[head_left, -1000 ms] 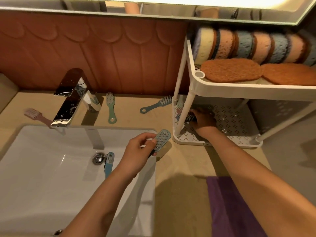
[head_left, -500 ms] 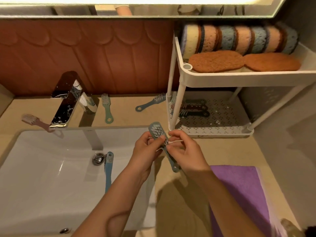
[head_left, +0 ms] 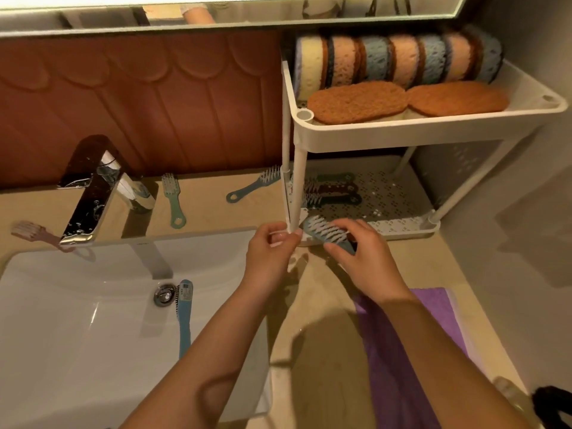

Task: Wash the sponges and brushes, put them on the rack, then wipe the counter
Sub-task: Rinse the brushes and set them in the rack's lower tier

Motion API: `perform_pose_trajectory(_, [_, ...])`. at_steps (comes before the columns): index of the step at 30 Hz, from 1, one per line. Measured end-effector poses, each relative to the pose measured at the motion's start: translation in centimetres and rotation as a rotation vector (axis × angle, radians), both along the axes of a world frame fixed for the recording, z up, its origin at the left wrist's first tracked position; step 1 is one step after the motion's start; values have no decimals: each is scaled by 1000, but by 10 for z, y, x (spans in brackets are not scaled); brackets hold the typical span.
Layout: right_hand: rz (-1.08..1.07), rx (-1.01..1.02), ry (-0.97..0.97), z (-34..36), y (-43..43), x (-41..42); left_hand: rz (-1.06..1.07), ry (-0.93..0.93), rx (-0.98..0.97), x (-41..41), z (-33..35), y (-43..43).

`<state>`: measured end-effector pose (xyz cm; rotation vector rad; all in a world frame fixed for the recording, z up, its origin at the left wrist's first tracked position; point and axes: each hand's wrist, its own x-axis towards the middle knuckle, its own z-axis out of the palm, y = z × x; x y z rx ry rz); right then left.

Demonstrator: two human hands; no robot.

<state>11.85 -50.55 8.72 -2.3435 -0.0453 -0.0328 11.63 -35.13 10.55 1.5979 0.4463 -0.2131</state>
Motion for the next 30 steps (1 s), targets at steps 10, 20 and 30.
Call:
perform_pose_trajectory(10, [110,-280,134,-21,-11,79,-130,-480,584,39,-16,-7])
perform_pose_trajectory(20, [333,-582,242,-42,2,126,-106,-567,857,46,-29,-5])
perform_pose_trajectory(30, [273,-648,256,-51,6,126,-79,-546,796,45,-30,-6])
